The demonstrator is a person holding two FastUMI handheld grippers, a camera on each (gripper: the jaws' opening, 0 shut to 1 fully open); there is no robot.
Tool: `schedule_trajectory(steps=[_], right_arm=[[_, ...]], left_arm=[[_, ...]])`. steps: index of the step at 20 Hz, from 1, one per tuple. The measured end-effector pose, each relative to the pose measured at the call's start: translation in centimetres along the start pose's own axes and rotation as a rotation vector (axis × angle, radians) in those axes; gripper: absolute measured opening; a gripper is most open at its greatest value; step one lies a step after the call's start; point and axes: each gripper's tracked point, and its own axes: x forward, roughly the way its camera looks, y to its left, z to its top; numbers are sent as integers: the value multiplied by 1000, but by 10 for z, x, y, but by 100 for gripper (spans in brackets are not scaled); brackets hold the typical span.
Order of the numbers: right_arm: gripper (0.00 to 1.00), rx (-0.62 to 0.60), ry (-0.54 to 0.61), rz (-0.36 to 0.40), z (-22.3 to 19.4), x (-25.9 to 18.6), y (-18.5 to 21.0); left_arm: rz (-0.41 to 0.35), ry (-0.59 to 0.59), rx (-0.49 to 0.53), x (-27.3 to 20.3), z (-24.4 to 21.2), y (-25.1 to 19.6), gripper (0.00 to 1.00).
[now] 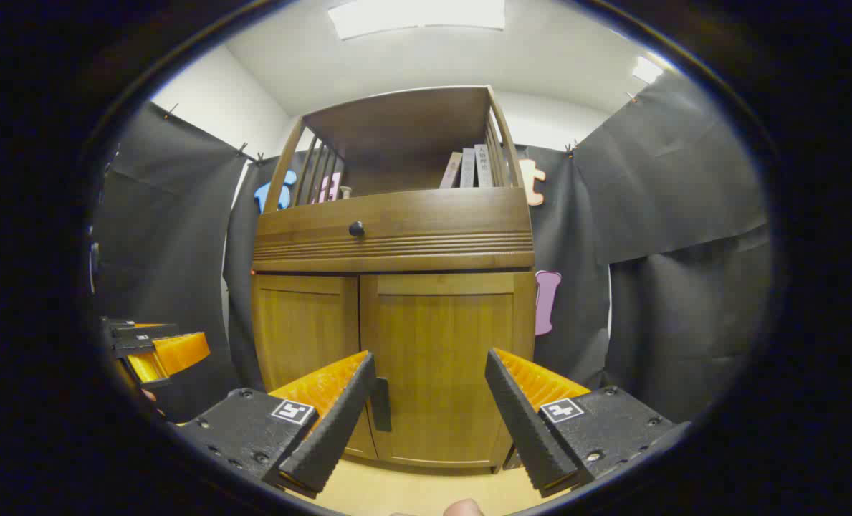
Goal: Open the right door of the double-door shoe cabinet with the right hand, and open the left door with the left hand.
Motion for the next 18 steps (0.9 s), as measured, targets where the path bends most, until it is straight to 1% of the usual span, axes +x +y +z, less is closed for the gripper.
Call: schedule_trajectory(steps=[1, 3, 9, 14, 17, 18], right_arm=[[100, -1, 6, 1, -1, -1, 0], [99, -3, 10, 0, -1, -4, -1], [100, -7, 19, -5, -1, -10, -1], [100, -13, 19, -8, -1, -12, 0], [99, -17, 21, 4, -1, -11, 6], [100, -18, 24, 8, -3, -10, 7]], left_arm=[[-5, 1, 0, 0, 0, -3, 95], [-6, -4, 7, -1, 1, -5, 95], [-14, -10, 5, -4, 3, -10, 95], [8, -22, 19, -9, 8, -2, 95], [23, -36, 16, -11, 12, 5, 95], [28, -36, 15, -12, 12, 7, 95]])
